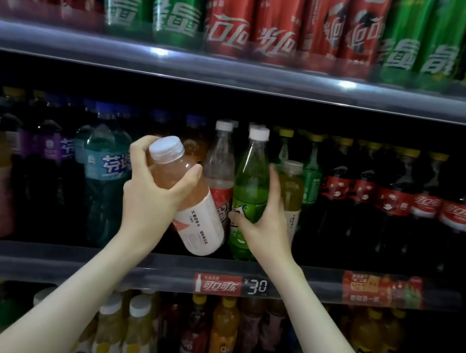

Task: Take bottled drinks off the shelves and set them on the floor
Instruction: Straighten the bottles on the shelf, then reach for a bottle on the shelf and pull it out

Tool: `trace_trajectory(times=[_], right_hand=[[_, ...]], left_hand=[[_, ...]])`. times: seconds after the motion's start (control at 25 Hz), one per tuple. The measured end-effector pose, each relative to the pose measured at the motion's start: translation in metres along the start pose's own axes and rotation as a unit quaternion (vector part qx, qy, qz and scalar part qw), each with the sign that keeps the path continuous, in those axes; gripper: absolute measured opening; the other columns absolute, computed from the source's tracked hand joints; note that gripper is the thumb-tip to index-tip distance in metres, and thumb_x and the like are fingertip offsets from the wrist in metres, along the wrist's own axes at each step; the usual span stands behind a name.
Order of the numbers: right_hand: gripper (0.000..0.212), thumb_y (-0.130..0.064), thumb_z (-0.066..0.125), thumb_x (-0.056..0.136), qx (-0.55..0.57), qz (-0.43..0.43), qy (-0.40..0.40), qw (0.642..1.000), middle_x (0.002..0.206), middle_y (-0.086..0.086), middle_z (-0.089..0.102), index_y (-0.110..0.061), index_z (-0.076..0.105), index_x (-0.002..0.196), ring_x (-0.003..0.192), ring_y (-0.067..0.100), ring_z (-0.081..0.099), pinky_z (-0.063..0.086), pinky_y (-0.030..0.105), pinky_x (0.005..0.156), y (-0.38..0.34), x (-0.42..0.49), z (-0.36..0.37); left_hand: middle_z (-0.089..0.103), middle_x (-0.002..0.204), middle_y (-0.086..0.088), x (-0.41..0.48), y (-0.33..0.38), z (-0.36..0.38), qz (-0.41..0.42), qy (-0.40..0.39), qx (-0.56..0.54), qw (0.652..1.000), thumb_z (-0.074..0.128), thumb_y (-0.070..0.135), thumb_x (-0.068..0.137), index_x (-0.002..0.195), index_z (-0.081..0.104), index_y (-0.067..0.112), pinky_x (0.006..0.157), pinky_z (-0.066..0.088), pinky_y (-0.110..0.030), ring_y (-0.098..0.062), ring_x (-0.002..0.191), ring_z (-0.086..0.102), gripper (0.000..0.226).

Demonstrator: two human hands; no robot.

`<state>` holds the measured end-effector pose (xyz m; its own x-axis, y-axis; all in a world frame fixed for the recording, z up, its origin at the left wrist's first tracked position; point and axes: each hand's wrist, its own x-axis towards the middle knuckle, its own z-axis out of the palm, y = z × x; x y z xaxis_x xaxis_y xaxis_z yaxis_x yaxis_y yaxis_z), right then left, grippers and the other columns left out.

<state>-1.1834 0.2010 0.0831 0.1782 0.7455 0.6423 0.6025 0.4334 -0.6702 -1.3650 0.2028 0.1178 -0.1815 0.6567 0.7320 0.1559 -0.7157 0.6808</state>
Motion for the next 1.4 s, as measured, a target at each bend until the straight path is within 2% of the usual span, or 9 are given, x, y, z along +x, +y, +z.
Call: trace_trajectory(times=[0.24,0.52,0.76,0.84,0.92,1.0,1.08,1.28,1.4], right_hand=[[0.112,-0.052,0.069,0.079,-0.267,0.015,0.049,0.962,0.144,0.013,0.034,-0.030,-0.013,0.151,0.131,0.031,0.028,0.025,0.047,0.109,0.006,0.009,0.005],[0.131,-0.059,0.072,0.071,-0.409,-0.065,-0.041,0.909,0.159,0.009,-0.015,-0.037,-0.039,0.137,0.145,0.024,-0.011,-0.014,0.052,0.113,0.031,-0.009,-0.011],[0.116,-0.057,0.065,0.080,-0.433,-0.057,-0.025,0.899,0.159,0.009,-0.016,-0.034,-0.028,0.145,0.140,0.021,-0.029,-0.024,0.055,0.107,0.031,-0.007,-0.001],[0.096,-0.049,0.064,0.085,-0.304,-0.091,-0.003,0.948,0.161,0.006,0.001,-0.031,-0.002,0.153,0.147,0.019,-0.011,-0.005,0.052,0.117,0.015,-0.029,0.009],[0.088,-0.037,0.071,0.084,-0.014,-0.058,-0.099,0.993,0.156,-0.009,0.021,-0.042,0.012,0.149,0.144,0.002,0.015,0.017,0.028,0.118,-0.009,-0.073,0.026],[0.106,-0.030,0.081,0.075,0.122,0.017,-0.286,0.950,0.151,-0.024,0.019,-0.059,0.002,0.139,0.136,-0.011,0.024,0.026,0.014,0.110,-0.031,-0.125,0.055],[0.115,-0.032,0.080,0.074,0.091,0.028,-0.386,0.918,0.146,-0.033,0.012,-0.068,-0.013,0.131,0.129,-0.015,0.023,0.029,0.018,0.104,-0.034,-0.173,0.096],[0.113,-0.021,0.075,0.077,0.206,0.148,-0.456,0.853,0.151,-0.019,0.029,-0.061,-0.010,0.140,0.135,0.000,0.036,0.036,0.038,0.112,-0.032,-0.250,0.190],[0.102,-0.003,0.069,0.083,0.307,0.247,-0.477,0.786,0.133,-0.012,0.053,-0.051,0.004,0.145,0.111,0.010,0.062,0.053,0.035,0.091,-0.060,-0.286,0.245]], left_hand=[[0.062,0.089,0.018,-0.007,-0.005,-0.009,-0.041,-0.012,-0.002,0.999,0.072,0.036,0.080,0.116,0.040,0.039,0.061,0.046,-0.007,0.007,0.078,0.061,0.048],[0.061,0.087,0.027,-0.013,-0.003,-0.018,-0.062,-0.026,-0.021,0.998,0.070,0.035,0.081,0.118,0.041,0.036,0.062,0.047,-0.008,0.010,0.079,0.060,0.047],[0.059,0.089,0.031,-0.030,-0.013,-0.035,-0.122,-0.060,-0.034,0.990,0.071,0.045,0.077,0.109,0.047,0.040,0.077,0.051,-0.029,0.002,0.086,0.061,0.041],[0.060,0.089,0.029,-0.049,-0.022,-0.048,-0.156,-0.066,-0.015,0.985,0.070,0.049,0.073,0.106,0.048,0.041,0.078,0.053,-0.032,0.000,0.085,0.062,0.041],[0.062,0.086,0.028,-0.075,-0.034,-0.064,-0.197,-0.079,0.013,0.977,0.072,0.050,0.073,0.105,0.049,0.039,0.077,0.052,-0.029,0.000,0.082,0.062,0.041],[0.064,0.086,0.023,-0.104,-0.051,-0.084,-0.265,-0.083,0.040,0.960,0.073,0.049,0.073,0.105,0.049,0.037,0.076,0.053,-0.029,0.000,0.082,0.063,0.041],[0.065,0.090,0.016,-0.132,-0.068,-0.108,-0.332,-0.081,0.069,0.937,0.069,0.052,0.069,0.103,0.049,0.039,0.080,0.055,-0.036,-0.006,0.086,0.064,0.041],[0.063,0.109,0.009,-0.194,-0.102,-0.204,-0.498,-0.075,0.050,0.862,0.066,0.051,0.081,0.117,0.050,0.039,0.089,0.053,-0.040,-0.011,0.099,0.063,0.042],[0.065,0.111,0.004,-0.224,-0.106,-0.288,-0.551,-0.073,-0.017,0.831,0.058,0.033,0.093,0.122,0.051,0.037,0.092,0.051,-0.033,-0.011,0.102,0.065,0.031]])
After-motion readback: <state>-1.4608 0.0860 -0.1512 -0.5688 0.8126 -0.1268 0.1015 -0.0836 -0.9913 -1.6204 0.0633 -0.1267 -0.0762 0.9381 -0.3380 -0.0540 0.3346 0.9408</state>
